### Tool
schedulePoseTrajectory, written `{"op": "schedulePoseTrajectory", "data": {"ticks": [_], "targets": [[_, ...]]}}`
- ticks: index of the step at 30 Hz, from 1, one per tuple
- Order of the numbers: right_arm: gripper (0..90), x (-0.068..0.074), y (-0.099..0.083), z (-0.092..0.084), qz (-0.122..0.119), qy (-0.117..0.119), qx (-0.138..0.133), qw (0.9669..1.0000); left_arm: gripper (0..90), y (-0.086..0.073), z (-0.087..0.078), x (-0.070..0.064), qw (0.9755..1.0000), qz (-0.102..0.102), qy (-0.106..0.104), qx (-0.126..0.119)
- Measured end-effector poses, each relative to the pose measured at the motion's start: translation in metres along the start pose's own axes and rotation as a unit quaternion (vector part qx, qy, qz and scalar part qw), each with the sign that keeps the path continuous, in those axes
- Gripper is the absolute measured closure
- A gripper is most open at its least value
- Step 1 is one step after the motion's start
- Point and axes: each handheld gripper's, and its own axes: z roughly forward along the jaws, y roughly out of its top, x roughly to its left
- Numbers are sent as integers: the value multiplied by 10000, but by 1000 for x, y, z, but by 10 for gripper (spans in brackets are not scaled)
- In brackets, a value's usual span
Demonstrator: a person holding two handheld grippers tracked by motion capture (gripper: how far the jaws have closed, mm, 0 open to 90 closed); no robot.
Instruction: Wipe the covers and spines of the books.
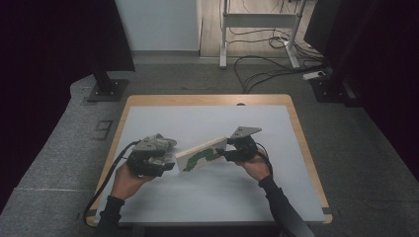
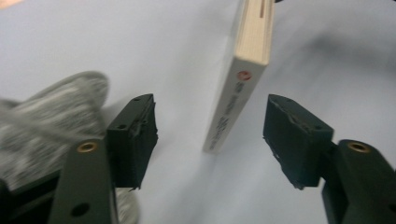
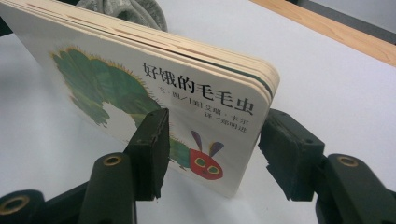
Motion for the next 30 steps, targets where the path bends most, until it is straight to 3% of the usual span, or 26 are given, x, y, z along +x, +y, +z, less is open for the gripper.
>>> {"op": "schedulePoseTrajectory", "data": {"ticks": [2, 6, 13, 16, 24, 28, 30], "targets": [[430, 0, 0, 0, -5, 8, 11, 10000, 391, 3, 7, -4, 10000, 68, 25, 47], [432, 0, 1, -1, -16, 9, 24, 10000, 497, 5, 15, -5, 10000, -22, -39, -2], [464, -2, 2, -3, 6, 22, 8, 10000, 694, 9, 22, -10, 9998, 170, -7, 71], [482, -1, 2, -3, -11, -35, 14, 10000, 712, 13, 22, -11, 9991, 356, 74, 201], [517, -5, 6, -2, 107, -234, -1, 9997, 711, 24, 25, -4, 9970, 681, 273, 226], [521, -6, 7, -2, 134, -219, -37, 9997, 691, 22, 29, -2, 9968, 642, 386, 286], [519, -4, 6, -3, 99, -206, -48, 9997, 682, 19, 28, -2, 9980, 521, 303, 174]]}}
